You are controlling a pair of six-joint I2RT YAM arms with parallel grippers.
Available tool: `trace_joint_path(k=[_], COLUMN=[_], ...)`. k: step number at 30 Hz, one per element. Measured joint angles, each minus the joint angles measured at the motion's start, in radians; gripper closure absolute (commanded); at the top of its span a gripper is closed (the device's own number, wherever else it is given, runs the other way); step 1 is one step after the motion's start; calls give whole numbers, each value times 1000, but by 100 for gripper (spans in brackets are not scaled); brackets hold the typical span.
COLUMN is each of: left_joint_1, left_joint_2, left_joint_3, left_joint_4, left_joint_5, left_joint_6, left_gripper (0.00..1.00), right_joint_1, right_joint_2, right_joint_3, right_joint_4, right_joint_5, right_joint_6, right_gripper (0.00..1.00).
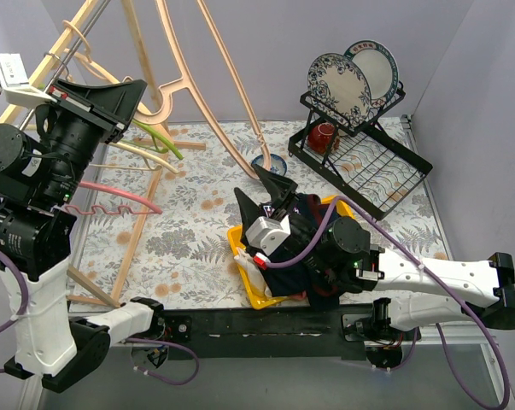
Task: Remove the tank top from the hanger
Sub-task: Place the hanger at the clothesline.
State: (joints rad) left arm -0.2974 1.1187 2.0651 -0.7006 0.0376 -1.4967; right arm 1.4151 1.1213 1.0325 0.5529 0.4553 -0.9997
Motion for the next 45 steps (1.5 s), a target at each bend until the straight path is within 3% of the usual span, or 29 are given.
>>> trace_joint_path(k=[5,15,17,18,20,24,27,33,34,35,40,45], left_joint_1=[0,0,0,0,0,0,2,1,1,1,1,1], left_joint_2=[4,-10,-12,-14,-17,-26,-36,-90,-97,-103,-133,-184], left_joint_3=[23,18,17,16,16,12,-6,-73,-74,-74,-45,-44], left_joint_4=[-8,-2,-2,-2,-2,-19,2,74,84,98,158,201], left_joint_5=[16,71,76,76,76,75,72,87,88,88,94,93], left_joint_6=[-13,-58,-64,-68,-72,-71,-71,-60,-52,-43,11,81], left_gripper=[100,100,100,100,100,99,65,27,12,7,2,2], right_joint_1=[0,0,0,0,-1,-6,-6,-6,-6,-6,-40,-257], right_joint_2=[-2,-2,-2,-2,0,5,4,5,5,5,9,94], right_joint_3=[-1,-40,-49,-54,-62,-54,-44,38,66,87,241,495], right_joint_4=[42,108,132,140,166,200,197,59,15,-14,-197,-473], right_joint_5=[43,105,115,122,137,171,171,140,137,137,131,23], right_joint_6=[-82,-171,-183,-189,-211,-210,-201,-70,-39,-9,159,379], right_gripper=[52,58,68,83,99,99,99,99,99,99,99,99])
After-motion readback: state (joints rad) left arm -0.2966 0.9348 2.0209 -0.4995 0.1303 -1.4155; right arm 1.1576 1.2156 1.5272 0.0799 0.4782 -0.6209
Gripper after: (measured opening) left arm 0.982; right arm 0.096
